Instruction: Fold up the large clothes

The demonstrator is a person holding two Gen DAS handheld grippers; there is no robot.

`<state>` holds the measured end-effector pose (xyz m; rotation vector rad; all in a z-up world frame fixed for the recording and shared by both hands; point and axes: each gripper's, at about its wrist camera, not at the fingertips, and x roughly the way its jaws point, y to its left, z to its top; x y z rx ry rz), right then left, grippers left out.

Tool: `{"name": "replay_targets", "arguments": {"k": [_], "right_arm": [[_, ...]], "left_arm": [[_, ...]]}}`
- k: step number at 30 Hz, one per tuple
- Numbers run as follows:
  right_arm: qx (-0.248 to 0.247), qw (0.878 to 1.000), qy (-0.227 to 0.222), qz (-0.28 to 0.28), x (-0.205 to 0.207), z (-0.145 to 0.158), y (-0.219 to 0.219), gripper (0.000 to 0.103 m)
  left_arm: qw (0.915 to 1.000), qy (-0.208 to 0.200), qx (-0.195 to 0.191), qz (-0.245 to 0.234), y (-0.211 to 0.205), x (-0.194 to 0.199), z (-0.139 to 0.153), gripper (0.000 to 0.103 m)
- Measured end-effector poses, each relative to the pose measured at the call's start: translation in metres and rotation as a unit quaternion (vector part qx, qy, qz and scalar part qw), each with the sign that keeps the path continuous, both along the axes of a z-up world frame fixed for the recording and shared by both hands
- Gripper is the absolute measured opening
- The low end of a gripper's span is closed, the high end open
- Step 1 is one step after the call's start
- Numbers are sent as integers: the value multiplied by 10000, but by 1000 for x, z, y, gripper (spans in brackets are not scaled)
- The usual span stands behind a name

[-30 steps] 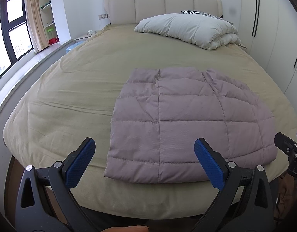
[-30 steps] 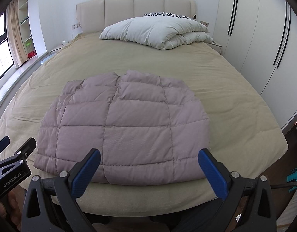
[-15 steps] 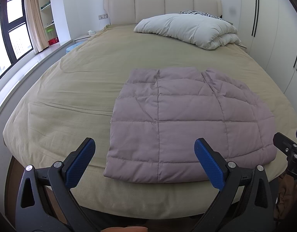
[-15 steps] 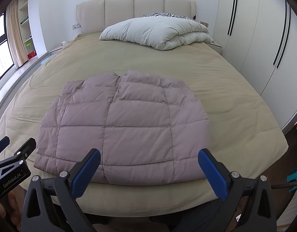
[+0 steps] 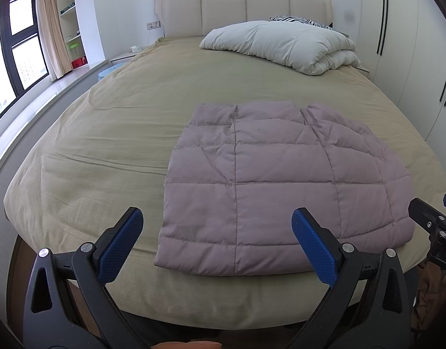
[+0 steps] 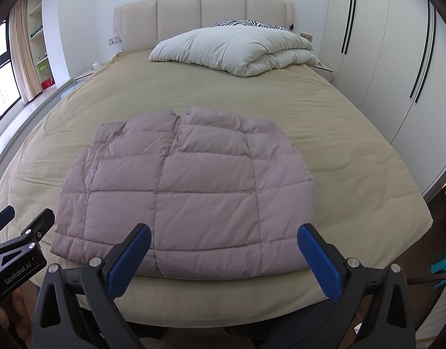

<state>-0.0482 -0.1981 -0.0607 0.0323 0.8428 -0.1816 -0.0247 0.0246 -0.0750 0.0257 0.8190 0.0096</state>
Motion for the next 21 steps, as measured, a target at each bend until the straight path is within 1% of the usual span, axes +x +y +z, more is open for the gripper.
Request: {"name": "replay_targets", "arguments": {"k": [21], "right_arm": [[1,10000,-2,4,0,0,0,103]], "left_arm": [[10000,11,-18,-51,-2,2,2,103]]}}
